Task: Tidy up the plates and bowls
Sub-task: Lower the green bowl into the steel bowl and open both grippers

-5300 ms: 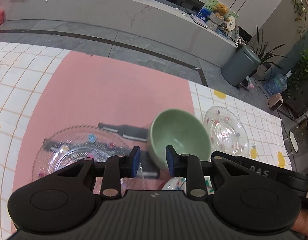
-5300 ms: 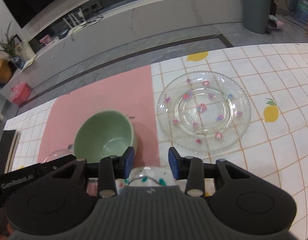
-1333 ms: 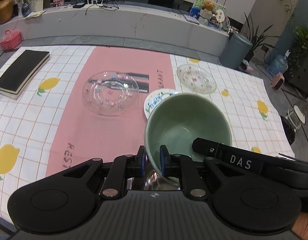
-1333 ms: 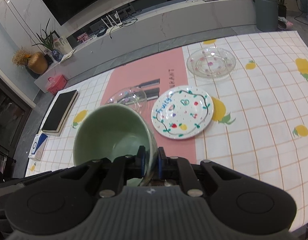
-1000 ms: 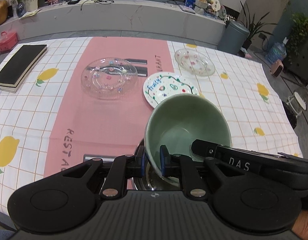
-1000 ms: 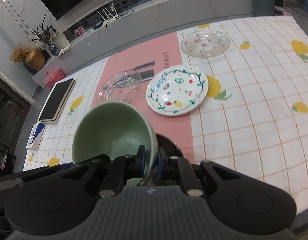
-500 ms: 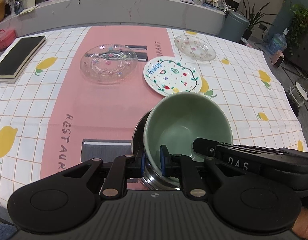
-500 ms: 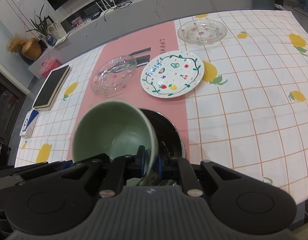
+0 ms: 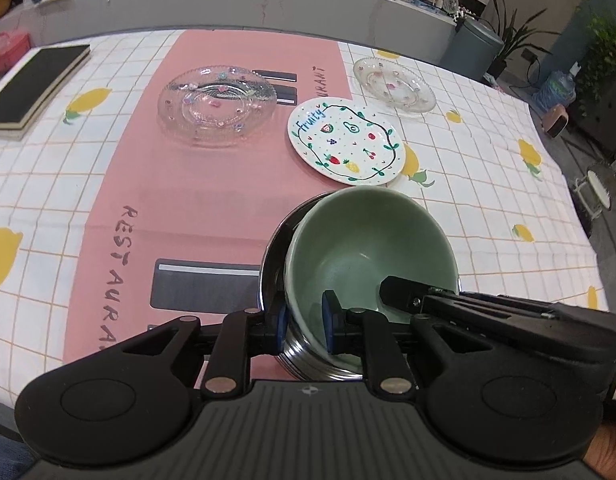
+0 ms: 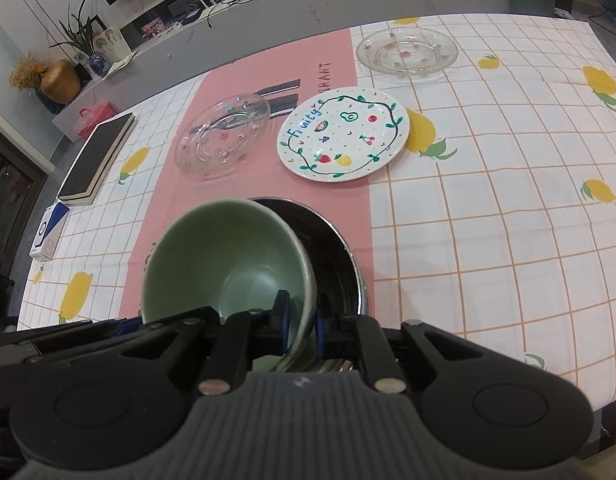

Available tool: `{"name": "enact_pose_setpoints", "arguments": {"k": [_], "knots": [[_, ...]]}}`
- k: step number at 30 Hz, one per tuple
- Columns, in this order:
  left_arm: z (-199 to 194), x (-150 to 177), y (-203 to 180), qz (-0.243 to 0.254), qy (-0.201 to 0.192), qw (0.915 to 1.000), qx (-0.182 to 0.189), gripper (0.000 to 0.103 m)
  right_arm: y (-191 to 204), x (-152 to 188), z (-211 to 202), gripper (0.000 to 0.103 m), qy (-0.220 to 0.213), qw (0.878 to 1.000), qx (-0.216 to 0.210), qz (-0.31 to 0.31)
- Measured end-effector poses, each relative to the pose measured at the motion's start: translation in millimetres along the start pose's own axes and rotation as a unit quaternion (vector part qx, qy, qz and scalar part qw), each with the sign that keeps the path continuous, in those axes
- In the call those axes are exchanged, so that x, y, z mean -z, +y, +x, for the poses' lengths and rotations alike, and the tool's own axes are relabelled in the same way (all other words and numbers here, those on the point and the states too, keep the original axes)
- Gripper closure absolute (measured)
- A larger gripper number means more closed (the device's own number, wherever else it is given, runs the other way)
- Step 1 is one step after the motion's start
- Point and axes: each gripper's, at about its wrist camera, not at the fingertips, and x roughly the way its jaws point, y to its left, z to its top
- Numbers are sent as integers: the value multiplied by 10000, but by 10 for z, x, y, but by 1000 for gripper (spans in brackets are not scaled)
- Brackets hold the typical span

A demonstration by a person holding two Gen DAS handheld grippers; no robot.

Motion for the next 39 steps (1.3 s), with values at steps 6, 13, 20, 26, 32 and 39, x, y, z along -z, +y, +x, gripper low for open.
{"name": "enact_pose_setpoints", "arguments": {"k": [6, 13, 20, 26, 32, 39], "knots": [[-9, -22, 90, -311, 124, 9992, 202, 81, 60, 14, 9, 93, -34, 9996, 132, -239], [-50, -58, 125, -439, 153, 9986, 243, 79, 112, 25, 17, 93, -60, 9985, 274, -474], [-99, -77, 152, -495, 70, 9984, 262, 78, 150, 42, 14, 92, -84, 9973, 350, -636], [-129, -92, 155, -488, 10, 9985, 246, 78, 249, 91, 43, 89, -76, 9926, 550, -1083], [-183, -104, 156, -484, -83, 9986, 212, 77, 240, 83, 38, 88, -88, 9925, 544, -1090], [-277, -131, 168, -410, -311, 9987, 50, 67, 262, 77, -21, 87, -266, 9910, 627, -1149]]}}
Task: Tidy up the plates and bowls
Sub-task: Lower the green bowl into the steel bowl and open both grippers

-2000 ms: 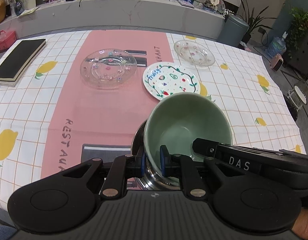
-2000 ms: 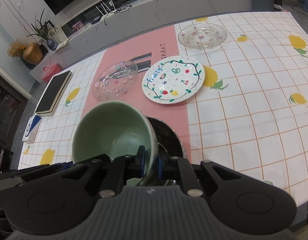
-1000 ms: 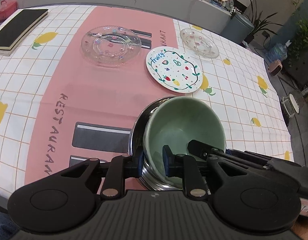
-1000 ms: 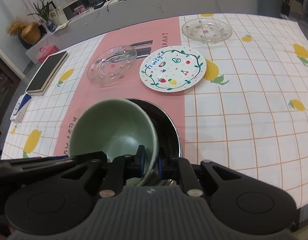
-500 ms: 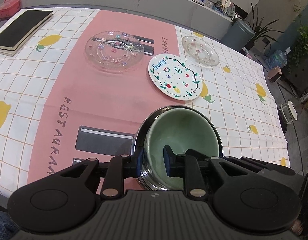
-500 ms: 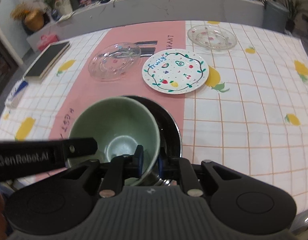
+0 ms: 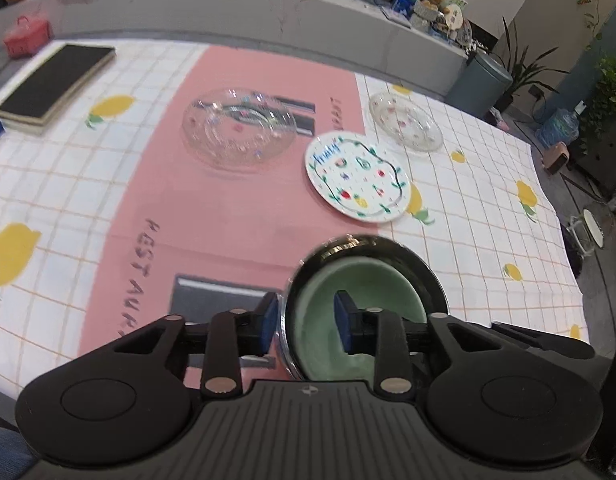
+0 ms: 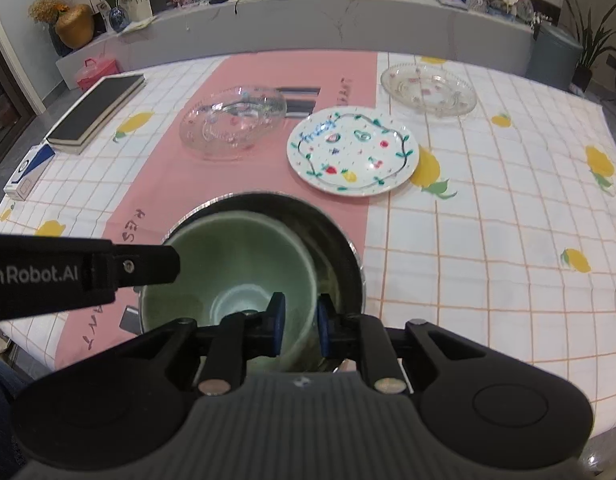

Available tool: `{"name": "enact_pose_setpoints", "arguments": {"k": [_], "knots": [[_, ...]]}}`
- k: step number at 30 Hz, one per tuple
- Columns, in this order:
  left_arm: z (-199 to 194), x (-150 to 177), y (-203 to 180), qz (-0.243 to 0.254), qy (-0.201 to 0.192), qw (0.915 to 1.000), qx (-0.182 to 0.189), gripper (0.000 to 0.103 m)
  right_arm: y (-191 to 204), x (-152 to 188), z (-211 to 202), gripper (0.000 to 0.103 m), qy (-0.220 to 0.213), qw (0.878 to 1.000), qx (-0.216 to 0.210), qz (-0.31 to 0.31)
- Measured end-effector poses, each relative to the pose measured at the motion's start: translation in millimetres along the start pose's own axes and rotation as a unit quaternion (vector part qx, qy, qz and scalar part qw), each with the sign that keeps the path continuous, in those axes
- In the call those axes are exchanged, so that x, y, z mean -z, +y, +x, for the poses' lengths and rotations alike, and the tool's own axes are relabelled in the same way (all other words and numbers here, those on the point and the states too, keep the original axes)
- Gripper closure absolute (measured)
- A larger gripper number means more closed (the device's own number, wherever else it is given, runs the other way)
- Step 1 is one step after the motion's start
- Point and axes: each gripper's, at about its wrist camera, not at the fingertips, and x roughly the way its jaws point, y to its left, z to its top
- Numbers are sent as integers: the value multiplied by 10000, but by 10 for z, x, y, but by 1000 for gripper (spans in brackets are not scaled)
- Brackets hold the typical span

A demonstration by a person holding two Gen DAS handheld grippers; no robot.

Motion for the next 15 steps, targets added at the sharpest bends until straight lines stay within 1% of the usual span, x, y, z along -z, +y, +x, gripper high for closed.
{"name": "enact_pose_setpoints", "arguments": {"k": [8, 15], "knots": [[-36, -42, 22, 37, -25, 10000, 4, 66, -84, -59, -102, 86, -196, 9997, -37, 129], [-28, -72, 39, 116, -20, 9999, 56, 66, -128, -118, -155, 86, -282, 9993, -98, 208]]}}
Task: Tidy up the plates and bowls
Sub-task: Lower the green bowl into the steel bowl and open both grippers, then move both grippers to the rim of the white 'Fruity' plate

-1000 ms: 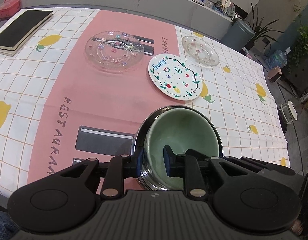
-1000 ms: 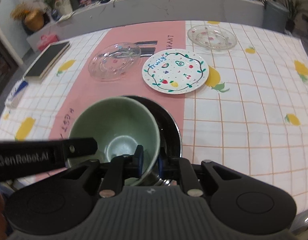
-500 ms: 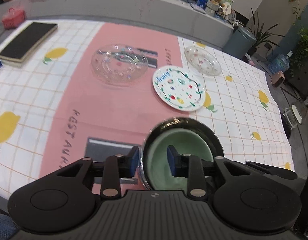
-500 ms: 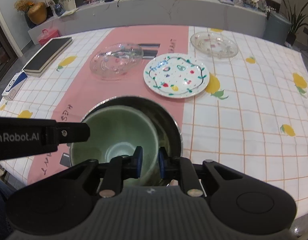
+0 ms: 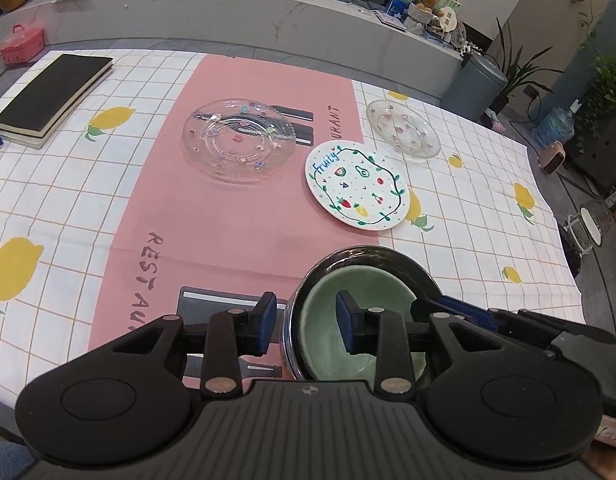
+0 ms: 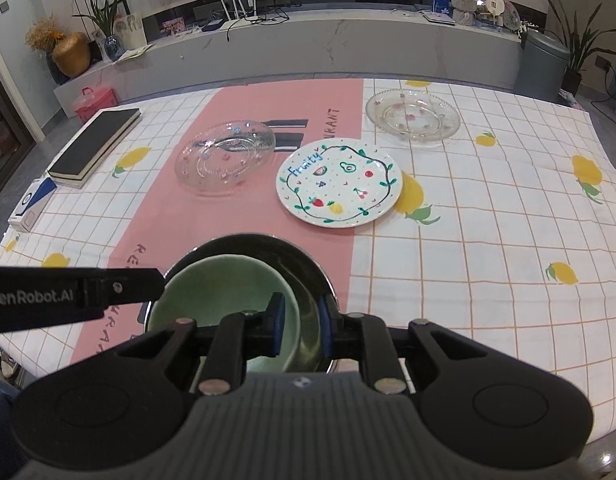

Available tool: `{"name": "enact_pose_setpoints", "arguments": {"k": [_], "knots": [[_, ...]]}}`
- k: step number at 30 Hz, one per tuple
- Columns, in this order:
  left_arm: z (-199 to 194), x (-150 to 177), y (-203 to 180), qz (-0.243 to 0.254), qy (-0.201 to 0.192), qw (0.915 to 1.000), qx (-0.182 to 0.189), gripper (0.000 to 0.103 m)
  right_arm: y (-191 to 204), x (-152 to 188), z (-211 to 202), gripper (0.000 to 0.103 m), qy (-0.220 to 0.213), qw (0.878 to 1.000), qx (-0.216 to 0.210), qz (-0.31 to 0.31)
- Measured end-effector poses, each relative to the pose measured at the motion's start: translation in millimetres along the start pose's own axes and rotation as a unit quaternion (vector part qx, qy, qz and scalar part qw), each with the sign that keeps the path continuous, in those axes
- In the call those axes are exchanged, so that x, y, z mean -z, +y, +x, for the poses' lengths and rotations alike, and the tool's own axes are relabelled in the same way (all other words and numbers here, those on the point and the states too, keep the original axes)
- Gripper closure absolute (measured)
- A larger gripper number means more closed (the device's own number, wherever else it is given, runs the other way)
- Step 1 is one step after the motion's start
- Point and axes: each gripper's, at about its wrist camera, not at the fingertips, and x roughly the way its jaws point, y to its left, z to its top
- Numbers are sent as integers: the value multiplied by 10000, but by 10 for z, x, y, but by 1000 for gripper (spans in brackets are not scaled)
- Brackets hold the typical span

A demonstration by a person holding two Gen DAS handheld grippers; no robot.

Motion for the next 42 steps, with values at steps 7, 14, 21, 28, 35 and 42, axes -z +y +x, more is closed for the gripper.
{"name": "enact_pose_setpoints", "arguments": {"k": [7, 14, 21, 28, 35, 42], "knots": [[47, -85, 21, 101, -68, 9999, 66, 64, -51, -116, -53, 80, -60, 10000, -69, 30], [102, -252, 106, 155, -150, 9997, 84, 63, -121, -323, -19, 76, -84, 9999, -75, 16], [241, -431, 152, 254, -130, 9996, 69, 63, -210, -597, 107, 73, -10, 9999, -103, 33], [409, -625, 151, 297, -127, 9993, 165, 63, -326, -838, 315, 70, 98, 9998, -100, 147], [619, -867, 186, 349, -189, 9985, 376, 63, -537, -1052, 564, 66, 190, 9992, -8, 354], [945, -1065, 296, 81, -6, 9980, 630, 63, -758, -1159, 812, 65, 300, 9974, 10, 650]]}}
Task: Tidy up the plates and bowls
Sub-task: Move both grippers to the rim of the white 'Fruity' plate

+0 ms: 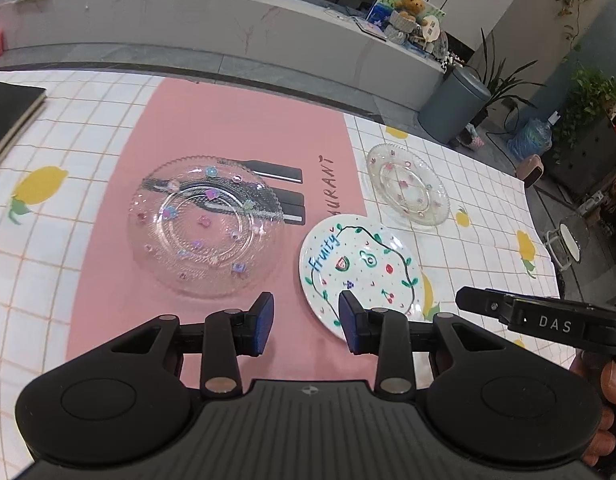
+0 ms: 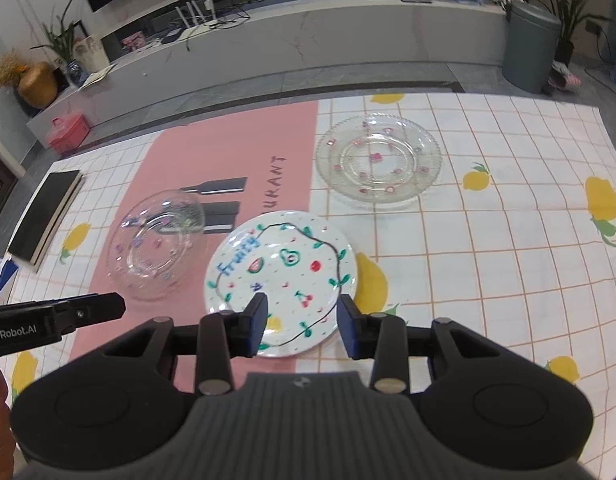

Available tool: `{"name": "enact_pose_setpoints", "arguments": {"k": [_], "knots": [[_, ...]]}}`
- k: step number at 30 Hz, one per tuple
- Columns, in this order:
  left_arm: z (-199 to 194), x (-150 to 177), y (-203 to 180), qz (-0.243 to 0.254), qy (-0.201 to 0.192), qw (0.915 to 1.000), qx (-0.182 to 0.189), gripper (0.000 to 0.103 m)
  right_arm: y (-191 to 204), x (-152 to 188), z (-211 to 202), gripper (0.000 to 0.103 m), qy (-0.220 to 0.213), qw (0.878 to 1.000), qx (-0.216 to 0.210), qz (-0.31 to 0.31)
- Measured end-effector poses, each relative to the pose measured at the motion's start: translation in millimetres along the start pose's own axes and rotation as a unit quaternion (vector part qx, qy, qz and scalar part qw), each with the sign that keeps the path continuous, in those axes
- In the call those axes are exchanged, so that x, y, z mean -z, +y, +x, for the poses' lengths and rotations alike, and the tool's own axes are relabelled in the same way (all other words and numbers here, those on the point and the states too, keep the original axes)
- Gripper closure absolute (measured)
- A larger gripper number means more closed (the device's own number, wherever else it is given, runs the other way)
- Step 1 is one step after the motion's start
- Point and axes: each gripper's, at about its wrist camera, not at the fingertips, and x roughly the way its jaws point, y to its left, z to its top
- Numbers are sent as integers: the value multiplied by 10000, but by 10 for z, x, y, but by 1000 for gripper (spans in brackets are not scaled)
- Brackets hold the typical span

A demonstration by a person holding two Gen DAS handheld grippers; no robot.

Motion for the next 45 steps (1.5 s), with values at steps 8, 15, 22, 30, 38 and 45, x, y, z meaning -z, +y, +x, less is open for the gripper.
{"name": "enact_pose_setpoints", "arguments": {"k": [8, 15, 22, 30, 38, 45], "knots": [[301, -129, -28, -14, 143, 9993, 351, 63, -150, -58, 236, 58, 70, 9998, 91, 173], [548, -57, 64, -164, 422, 9980, 445, 63, -270, -27, 432, 58, 204, 9989, 58, 425], [620, -47, 131, -209, 415, 9976, 509, 63, -320, -24, 588, 57, 265, 9975, -22, 653], [687, -48, 147, -240, 461, 9972, 533, 62, -469, 16, 703, 57, 362, 9955, -46, 869], [784, -49, 127, -297, 562, 9962, 589, 62, -596, 14, 765, 57, 272, 9915, -287, 1236], [836, -61, 128, -378, 573, 9954, 668, 55, -736, 33, 888, 65, 244, 9801, -739, 1825]]}}
